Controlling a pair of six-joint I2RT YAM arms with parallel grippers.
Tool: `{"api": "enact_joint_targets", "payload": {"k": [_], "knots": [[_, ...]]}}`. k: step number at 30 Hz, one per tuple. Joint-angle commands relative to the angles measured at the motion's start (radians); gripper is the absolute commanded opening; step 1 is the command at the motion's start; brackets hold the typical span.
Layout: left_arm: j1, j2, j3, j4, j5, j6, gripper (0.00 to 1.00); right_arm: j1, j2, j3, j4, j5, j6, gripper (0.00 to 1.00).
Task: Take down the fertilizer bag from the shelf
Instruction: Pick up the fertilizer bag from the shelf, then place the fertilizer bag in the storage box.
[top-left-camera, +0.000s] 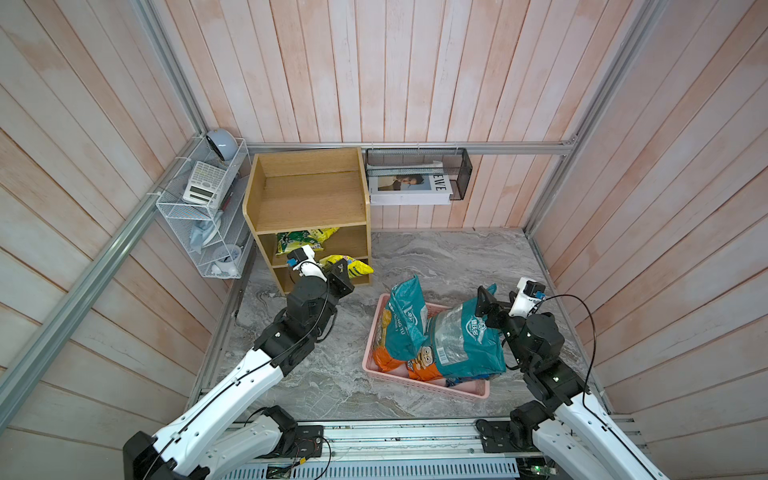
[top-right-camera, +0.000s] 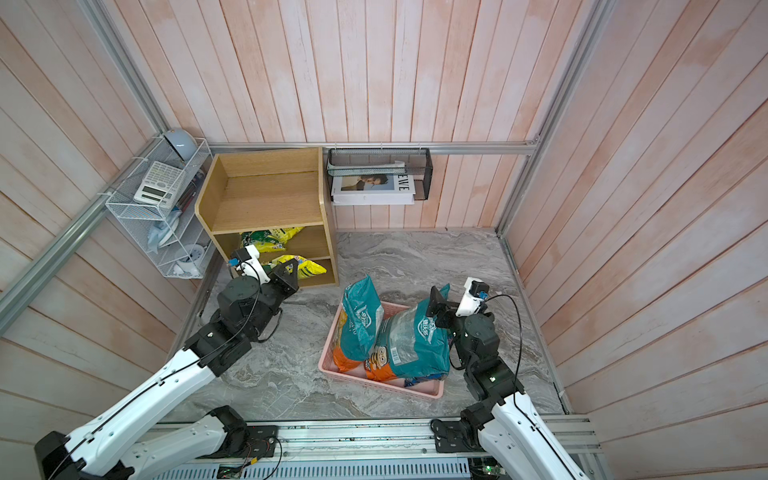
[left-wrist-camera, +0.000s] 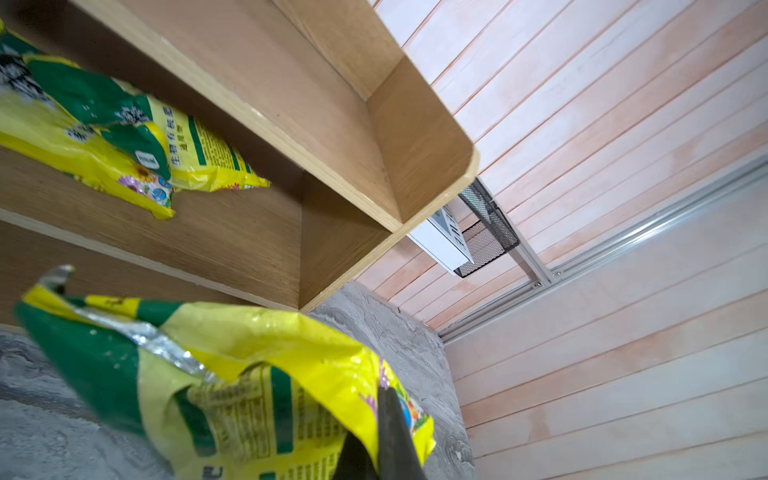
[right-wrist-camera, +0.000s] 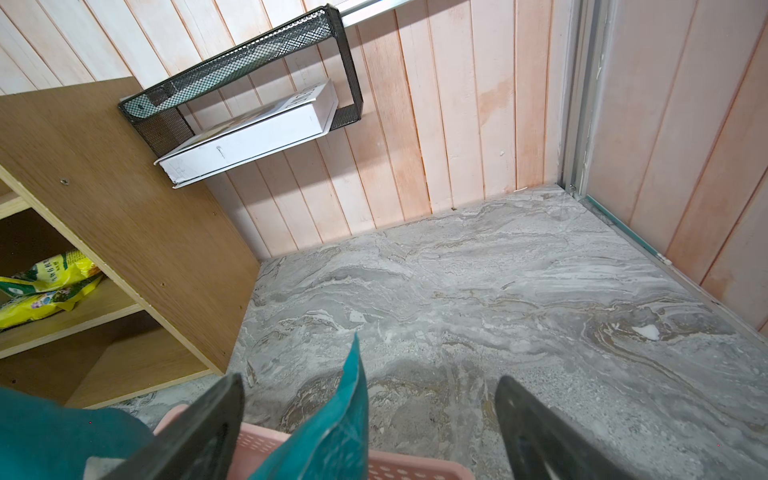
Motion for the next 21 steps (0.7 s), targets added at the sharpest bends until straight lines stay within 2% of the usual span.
{"api": "enact_joint_targets", "payload": {"k": [1,6,10,16,21], "knots": [[-0.1,-0.066,0.042,-0.101,-0.219,0.104,0.0,-0.005,-0.037,0.044,-0.074,-0.016,0.027,0.98],[-0.259,-0.091,0.074,-0.253,-0.308,0.079,0.0,-0.004,-0.076,0.042,-0.124,-0.042,0.051,0.98],[-0.407,-0.068,0.166,-0.517,-0.465,-0.101,0.0,-0.003,-0.091,0.036,-0.167,-0.034,0.067,0.98],[-0.608,-0.071,0.137,-0.579,-0.543,-0.245,0.0,-0.004,-0.122,0.029,-0.197,-0.051,0.079,0.98],[-0.763,-0.035,0.202,-0.812,-0.675,-0.498,0.0,-0.004,-0.131,0.025,-0.206,-0.046,0.082,0.98]]}}
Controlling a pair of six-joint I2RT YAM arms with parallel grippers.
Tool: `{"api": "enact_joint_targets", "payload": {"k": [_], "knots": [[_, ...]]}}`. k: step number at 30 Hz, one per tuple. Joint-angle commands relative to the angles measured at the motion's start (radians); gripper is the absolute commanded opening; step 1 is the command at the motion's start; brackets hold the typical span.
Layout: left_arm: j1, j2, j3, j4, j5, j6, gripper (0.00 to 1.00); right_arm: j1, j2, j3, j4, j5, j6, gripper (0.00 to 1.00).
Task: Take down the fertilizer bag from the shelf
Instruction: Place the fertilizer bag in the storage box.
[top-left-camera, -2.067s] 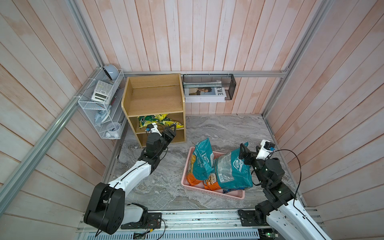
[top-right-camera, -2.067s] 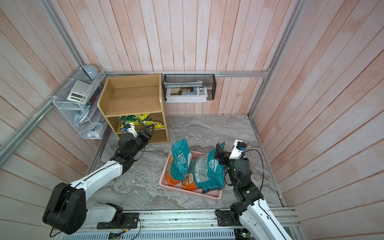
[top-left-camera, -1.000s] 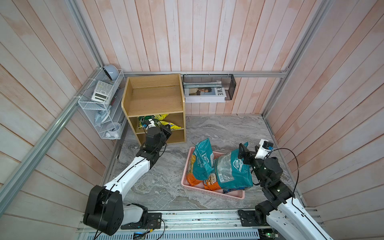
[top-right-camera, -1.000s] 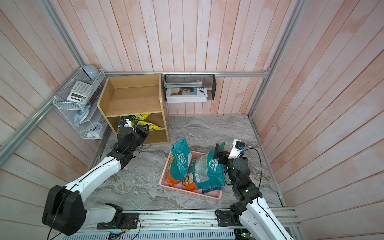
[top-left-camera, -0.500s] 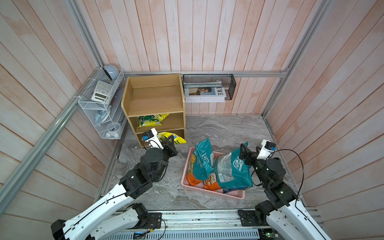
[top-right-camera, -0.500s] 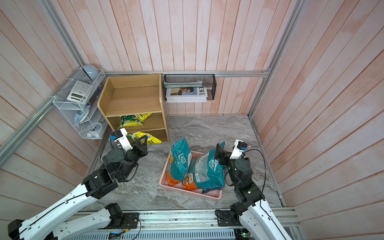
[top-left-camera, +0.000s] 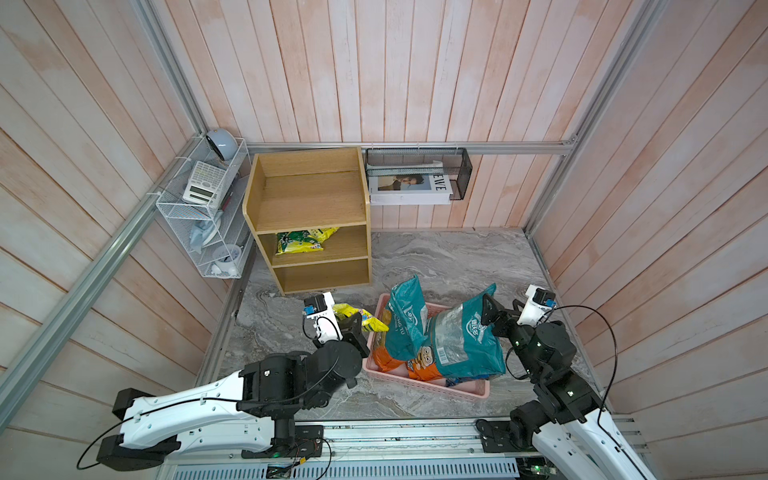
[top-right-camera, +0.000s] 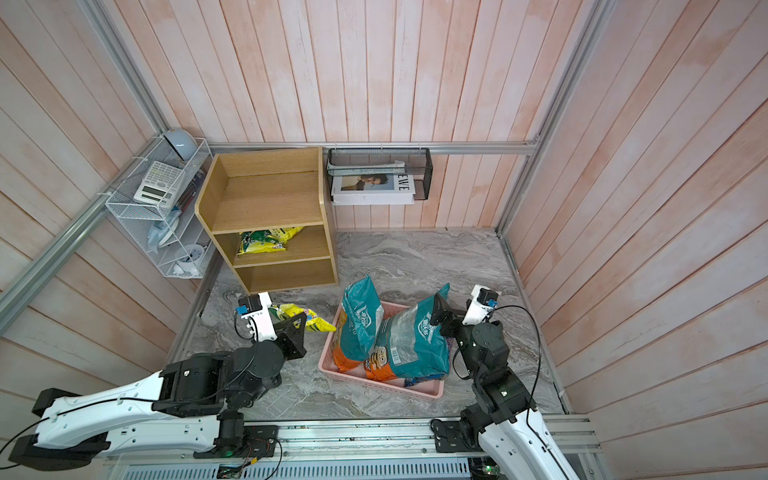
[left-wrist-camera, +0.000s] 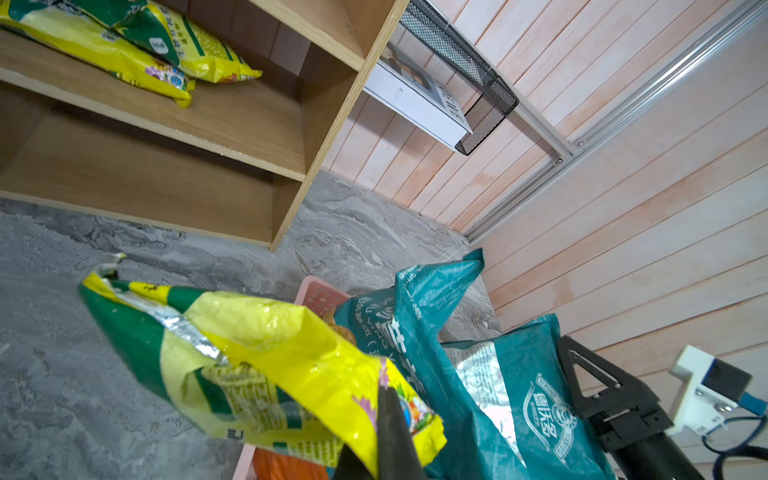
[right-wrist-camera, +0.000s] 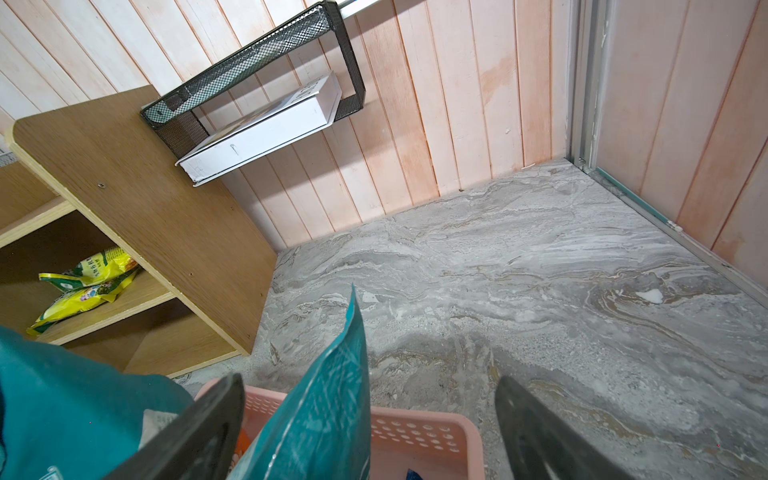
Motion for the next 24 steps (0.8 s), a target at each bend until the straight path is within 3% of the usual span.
{"api": "enact_joint_targets", "payload": {"k": [1,8,10,13,17,24], "knots": [[-0.067,0.025,0.062,-0.147,-0.123,-0.185,0.0,-0.002,-0.004,0.004,-0.03,-0.011,0.012,0.98],[-0.214,0.137,0.069,-0.102,-0.139,-0.273,0.0,-0.001,0.01,0.002,-0.026,-0.004,0.008,0.98],[-0.243,0.141,0.02,-0.007,-0.125,-0.282,0.0,-0.002,0.012,0.001,-0.026,-0.002,0.007,0.98],[-0.248,0.146,-0.082,0.207,-0.066,-0.251,0.0,-0.002,0.014,0.002,-0.024,-0.005,0.009,0.98],[-0.249,0.174,-0.102,0.246,-0.045,-0.296,0.0,-0.001,0.007,0.002,-0.027,-0.001,0.009,0.98],[-0.239,0.254,-0.149,0.41,0.016,-0.261,0.0,-0.002,0.008,0.0,-0.026,-0.005,0.009,0.98]]}}
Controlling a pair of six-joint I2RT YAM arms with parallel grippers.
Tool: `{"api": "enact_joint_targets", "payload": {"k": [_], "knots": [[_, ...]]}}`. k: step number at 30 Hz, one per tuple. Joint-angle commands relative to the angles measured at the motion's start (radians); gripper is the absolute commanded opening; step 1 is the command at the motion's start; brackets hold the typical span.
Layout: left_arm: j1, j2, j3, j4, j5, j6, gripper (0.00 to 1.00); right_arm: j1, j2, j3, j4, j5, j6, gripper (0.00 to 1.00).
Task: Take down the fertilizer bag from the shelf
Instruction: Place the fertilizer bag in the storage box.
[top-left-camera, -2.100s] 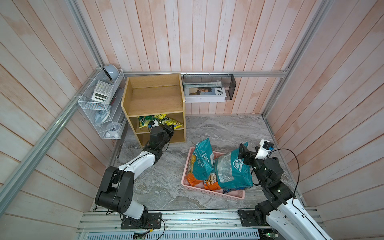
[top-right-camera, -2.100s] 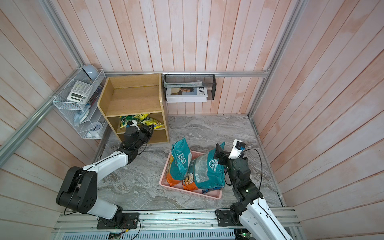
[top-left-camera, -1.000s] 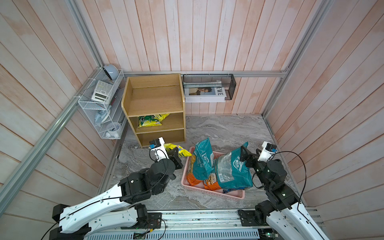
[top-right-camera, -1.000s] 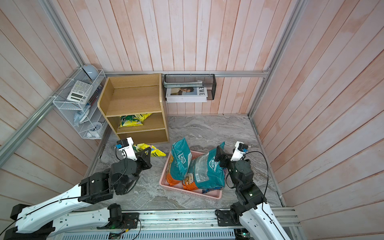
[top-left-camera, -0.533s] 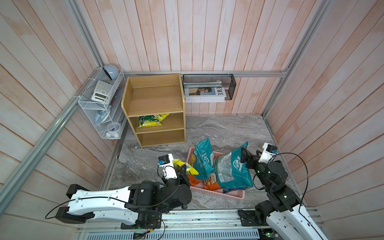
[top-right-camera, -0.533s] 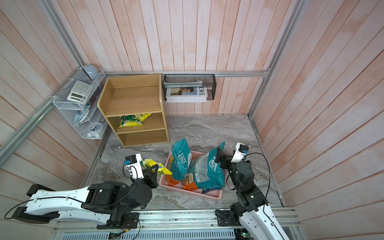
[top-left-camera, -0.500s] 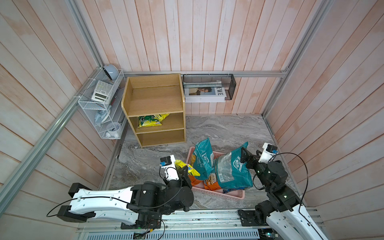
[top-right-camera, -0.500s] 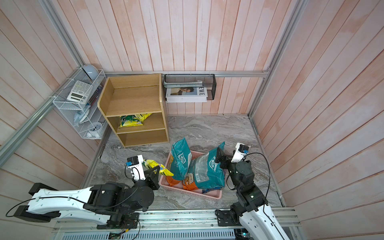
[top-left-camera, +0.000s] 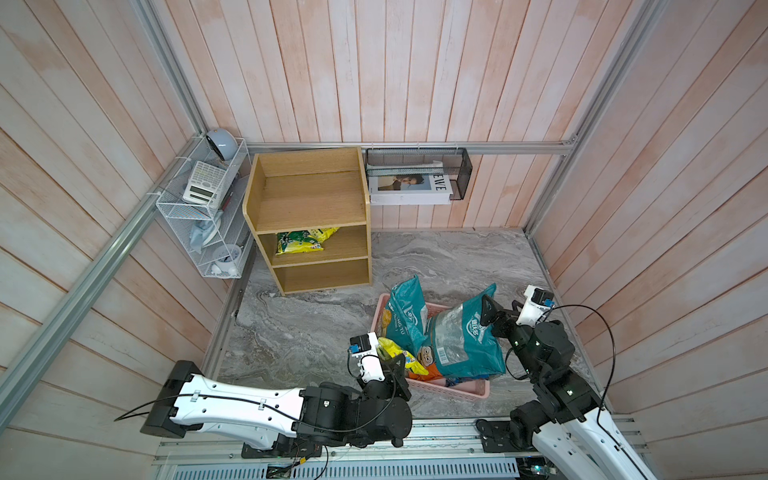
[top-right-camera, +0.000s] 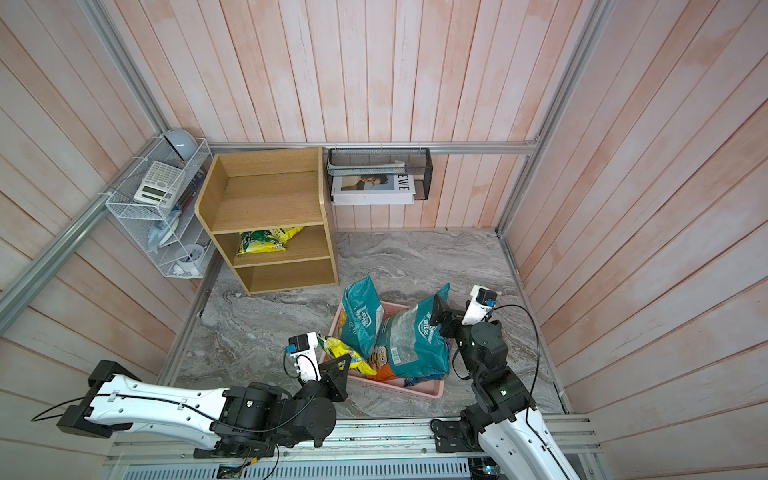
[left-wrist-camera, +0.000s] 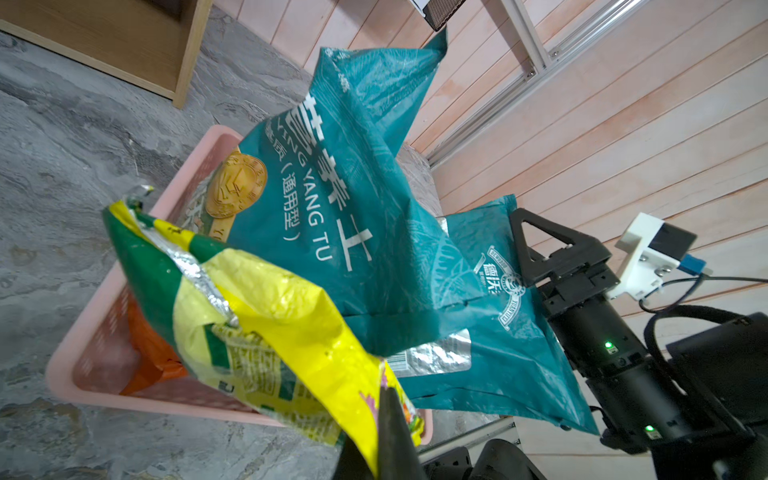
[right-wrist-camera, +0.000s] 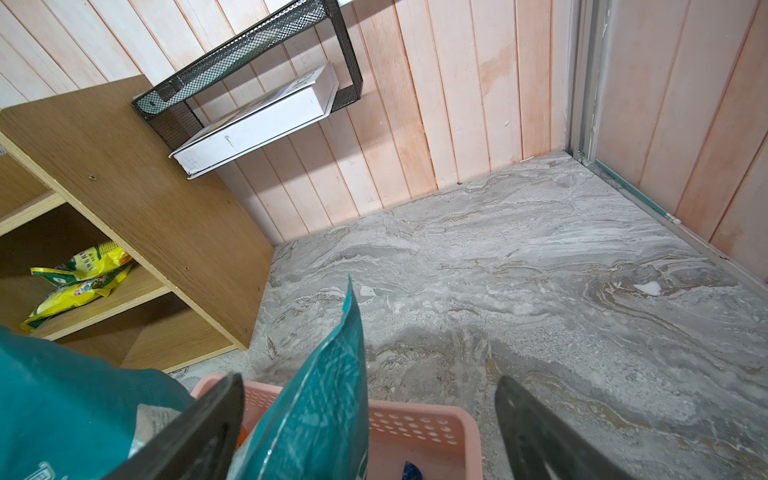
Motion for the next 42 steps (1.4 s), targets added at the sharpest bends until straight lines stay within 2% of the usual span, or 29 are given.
{"api": "enact_joint_targets", "payload": {"k": [1,8,21,29,37,42], "knots": [[0.006,0.014,-0.038,0.152,0.02,0.005,0.0,-0.002,-0.002,0.0,-0.019,-0.005,0.007,0.98],[0.031,0.041,-0.106,0.199,0.039,-0.113,0.0,-0.002,-0.011,-0.004,-0.025,0.0,0.007,0.98],[0.164,0.157,-0.152,0.262,0.093,-0.123,0.0,-0.004,-0.03,-0.016,-0.034,-0.009,0.011,0.98],[0.188,0.225,-0.165,0.209,0.093,-0.162,0.0,-0.001,-0.023,-0.016,-0.028,-0.011,0.008,0.98],[0.191,0.232,-0.211,0.172,0.053,-0.21,0.0,-0.002,-0.02,-0.019,-0.027,-0.009,0.008,0.98],[0.19,0.239,-0.188,0.138,0.045,-0.202,0.0,-0.002,-0.021,-0.019,-0.029,-0.011,0.009,0.98]]}}
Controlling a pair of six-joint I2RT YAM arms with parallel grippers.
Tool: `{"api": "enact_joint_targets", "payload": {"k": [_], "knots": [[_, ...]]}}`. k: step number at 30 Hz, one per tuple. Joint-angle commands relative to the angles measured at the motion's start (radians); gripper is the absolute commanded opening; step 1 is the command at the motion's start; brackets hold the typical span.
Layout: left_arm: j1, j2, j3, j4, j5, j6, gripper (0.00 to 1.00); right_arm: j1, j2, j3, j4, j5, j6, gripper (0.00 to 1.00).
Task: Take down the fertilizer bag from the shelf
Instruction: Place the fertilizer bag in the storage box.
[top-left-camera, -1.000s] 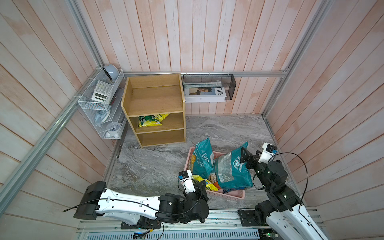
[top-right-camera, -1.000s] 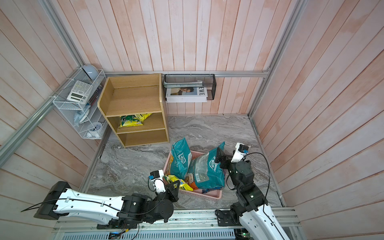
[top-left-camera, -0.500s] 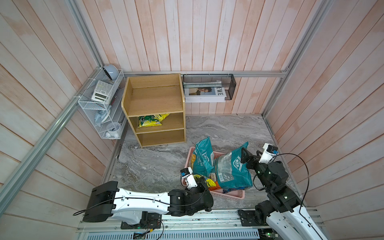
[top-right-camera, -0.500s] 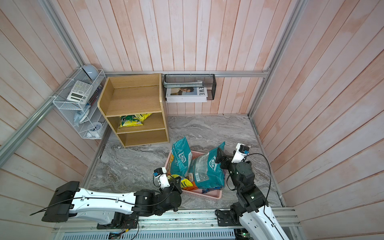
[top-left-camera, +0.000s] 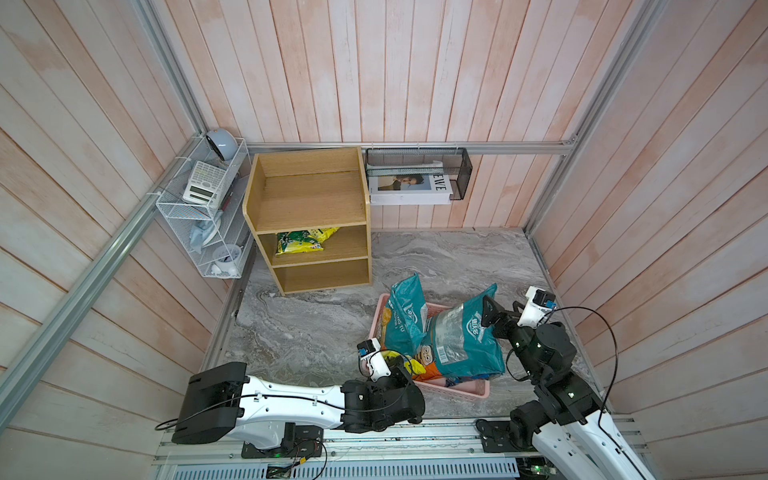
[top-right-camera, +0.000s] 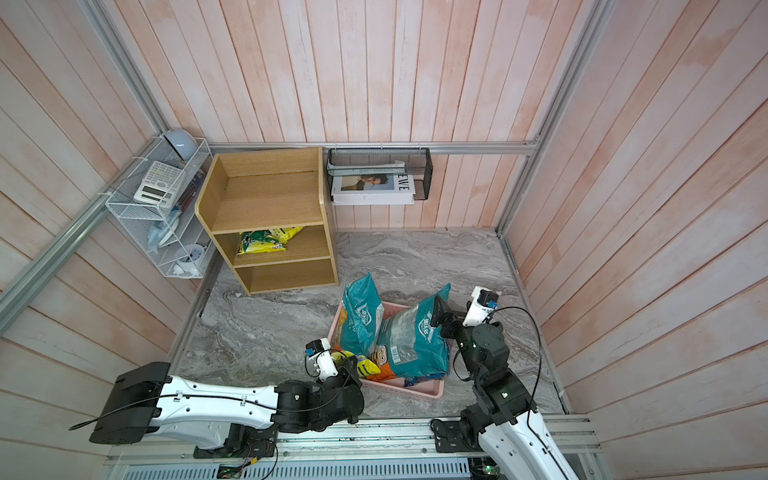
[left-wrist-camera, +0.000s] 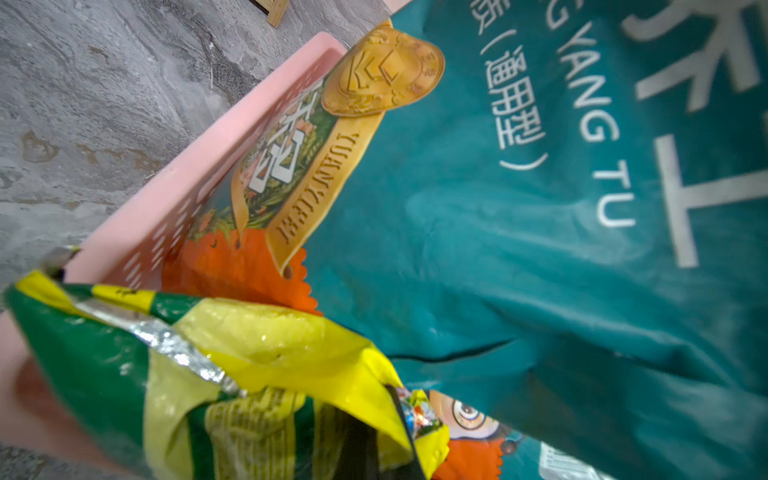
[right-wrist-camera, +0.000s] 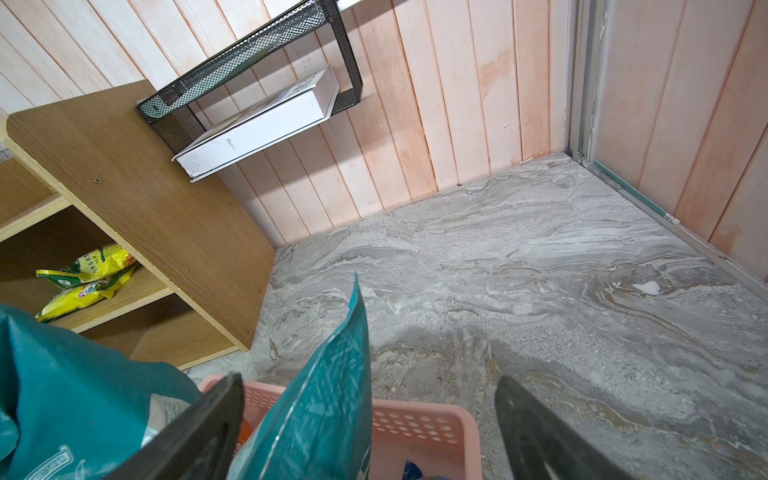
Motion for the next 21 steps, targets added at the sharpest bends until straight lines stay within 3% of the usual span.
{"api": "enact_joint_targets", "payload": {"k": [1,15,17,20,21], "knots": [[0.018,0.02,0.006,-0.091,-0.045,0.0,0.0,-0.002,0.0,-0.015,-0.02,-0.011,0.006,0.98],[0.02,0.09,0.061,-0.231,-0.026,0.038,0.0,-0.002,-0.016,-0.016,-0.028,-0.005,0.005,0.98],[0.02,0.093,0.075,-0.226,-0.017,0.092,0.09,-0.003,-0.015,-0.016,-0.028,-0.007,0.006,0.98],[0.02,0.064,0.115,-0.247,-0.029,0.159,0.52,-0.002,-0.012,-0.013,-0.031,-0.011,0.007,0.98],[0.018,0.04,0.123,-0.245,-0.038,0.19,0.55,-0.002,-0.011,-0.014,-0.03,-0.01,0.008,0.98]]}}
